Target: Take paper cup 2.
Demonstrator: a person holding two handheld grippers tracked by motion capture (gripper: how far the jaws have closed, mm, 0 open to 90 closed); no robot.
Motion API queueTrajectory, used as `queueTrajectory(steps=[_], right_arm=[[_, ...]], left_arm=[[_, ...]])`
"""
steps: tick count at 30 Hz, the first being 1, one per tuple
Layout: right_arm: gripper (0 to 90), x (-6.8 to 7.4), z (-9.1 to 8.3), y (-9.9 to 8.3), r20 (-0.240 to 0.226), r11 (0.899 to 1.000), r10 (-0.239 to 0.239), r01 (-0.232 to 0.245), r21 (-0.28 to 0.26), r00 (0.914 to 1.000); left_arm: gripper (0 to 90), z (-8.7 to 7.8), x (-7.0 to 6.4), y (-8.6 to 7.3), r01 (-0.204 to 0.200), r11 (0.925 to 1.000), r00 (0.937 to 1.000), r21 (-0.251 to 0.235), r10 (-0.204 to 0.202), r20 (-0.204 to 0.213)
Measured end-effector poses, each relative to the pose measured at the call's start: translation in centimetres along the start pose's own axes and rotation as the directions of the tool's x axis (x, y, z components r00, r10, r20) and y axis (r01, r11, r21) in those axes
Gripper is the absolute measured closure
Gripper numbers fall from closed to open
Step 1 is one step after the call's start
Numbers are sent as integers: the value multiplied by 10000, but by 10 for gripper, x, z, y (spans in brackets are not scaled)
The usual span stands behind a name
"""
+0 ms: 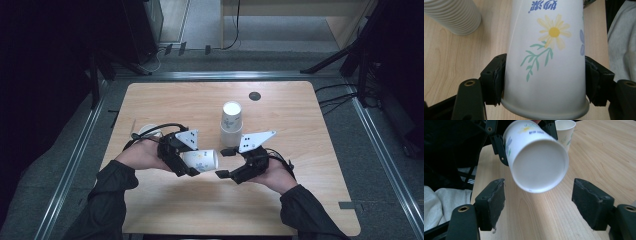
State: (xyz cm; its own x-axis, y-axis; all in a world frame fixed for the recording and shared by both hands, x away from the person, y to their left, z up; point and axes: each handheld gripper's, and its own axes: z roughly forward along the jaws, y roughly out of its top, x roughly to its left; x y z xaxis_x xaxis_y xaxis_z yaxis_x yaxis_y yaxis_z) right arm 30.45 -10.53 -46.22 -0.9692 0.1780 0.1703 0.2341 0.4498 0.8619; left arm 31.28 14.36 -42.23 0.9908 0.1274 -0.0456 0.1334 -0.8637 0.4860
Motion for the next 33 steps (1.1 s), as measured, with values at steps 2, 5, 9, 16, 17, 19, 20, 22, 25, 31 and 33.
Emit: queueTrajectory(steps=[2,5,9,16,17,19,20,22,25,31,33], right_arm=[[268,0,2,0,-5,10000,-48,48,11,10000],[269,0,5,0,-42,9999,-125,125,53,9999],[268,0,10,0,-121,9997,-196,198,122,9997],[265,3,19,0,-344,9988,-265,278,391,9991],[265,3,21,0,-382,9984,-341,357,430,9987],[265,5,23,0,-456,9980,-366,389,505,9983],[265,5,24,1,-472,9976,-391,417,556,9981],[266,6,25,1,-481,9974,-399,427,589,9980],[277,8,29,0,-530,9961,-524,560,689,9972],[321,9,31,0,-545,9941,-655,699,830,9964],[328,10,31,0,-542,9936,-706,750,839,9960]], left_arm=[[294,5,-1,0,-82,9996,10000,261,82,-1],[294,8,-1,0,-102,9988,9999,472,96,132],[294,14,-2,3,-156,9969,9995,769,135,276],[294,18,-5,7,-313,9952,9985,931,269,487],[294,19,-6,7,-363,9951,9984,922,322,456],[293,20,-7,9,-418,9944,9980,967,371,505],[293,20,-7,9,-475,9942,9978,967,427,507],[292,21,-8,10,-491,9942,9976,952,442,528],[291,23,-8,11,-511,9940,9973,967,458,569],[289,23,-9,11,-487,9960,9970,748,440,639],[288,22,-8,11,-581,9954,9966,764,532,637]])
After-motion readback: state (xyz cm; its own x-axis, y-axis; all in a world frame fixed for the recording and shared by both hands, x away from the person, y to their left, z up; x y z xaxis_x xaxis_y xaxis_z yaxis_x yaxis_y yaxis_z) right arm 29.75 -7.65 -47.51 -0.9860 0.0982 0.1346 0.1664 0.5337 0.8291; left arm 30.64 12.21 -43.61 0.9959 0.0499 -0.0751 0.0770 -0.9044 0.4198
